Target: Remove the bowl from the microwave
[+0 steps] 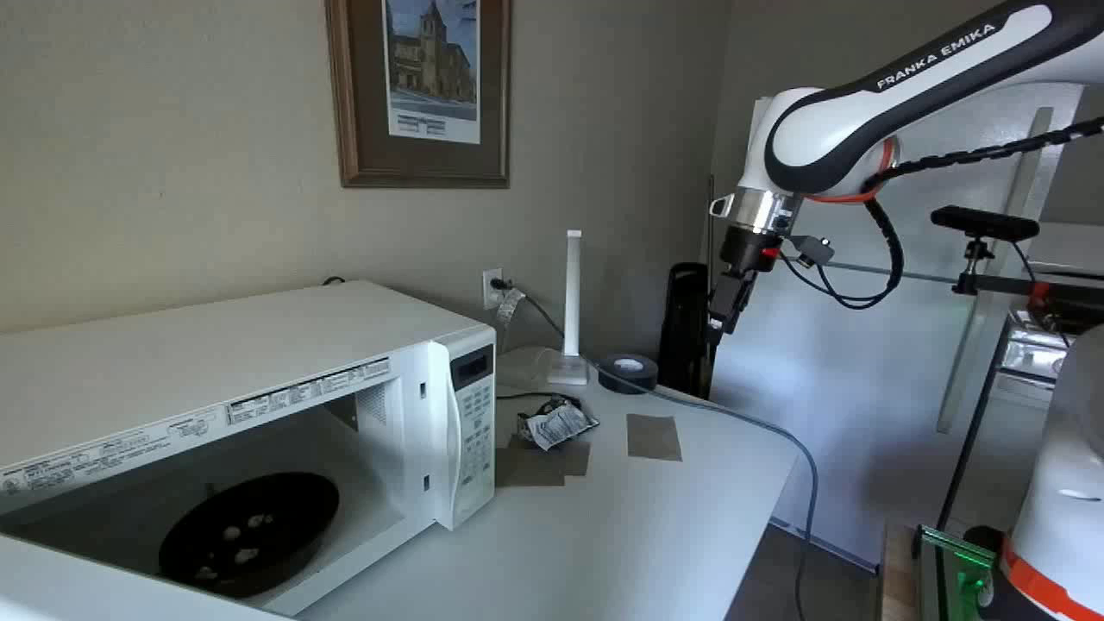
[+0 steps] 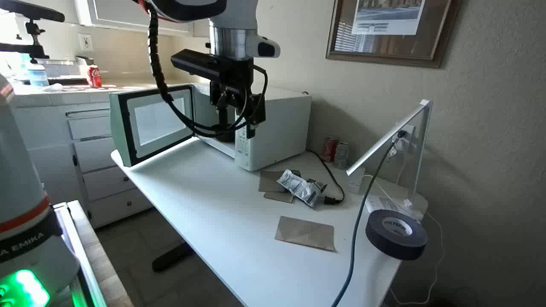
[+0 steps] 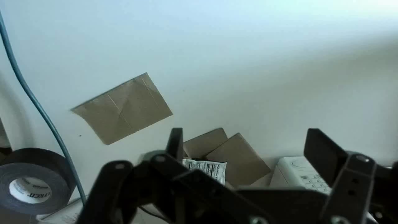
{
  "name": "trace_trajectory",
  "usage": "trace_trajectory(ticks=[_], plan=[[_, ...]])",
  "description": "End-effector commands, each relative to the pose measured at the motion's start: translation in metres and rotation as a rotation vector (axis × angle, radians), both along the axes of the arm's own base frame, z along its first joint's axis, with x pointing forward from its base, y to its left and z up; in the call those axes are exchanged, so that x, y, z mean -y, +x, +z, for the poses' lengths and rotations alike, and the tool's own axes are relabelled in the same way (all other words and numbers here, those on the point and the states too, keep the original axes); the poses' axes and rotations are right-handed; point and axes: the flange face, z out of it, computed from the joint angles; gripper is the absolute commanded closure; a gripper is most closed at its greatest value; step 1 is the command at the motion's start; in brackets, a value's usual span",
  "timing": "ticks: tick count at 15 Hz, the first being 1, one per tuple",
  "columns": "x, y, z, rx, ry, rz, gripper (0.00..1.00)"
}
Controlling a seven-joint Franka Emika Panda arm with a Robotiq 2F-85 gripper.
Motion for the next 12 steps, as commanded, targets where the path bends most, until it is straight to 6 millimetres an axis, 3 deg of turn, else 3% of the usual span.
trace_trajectory(ticks=[1, 10, 12], plan=[[0.000, 0.000, 0.000, -0.001, 0.000, 0.000, 0.00], [0.000, 0.000, 0.000, -0.002, 0.000, 0.000, 0.00], [-0.028, 0.002, -0.012, -0.015, 0.053, 0.014, 0.00]])
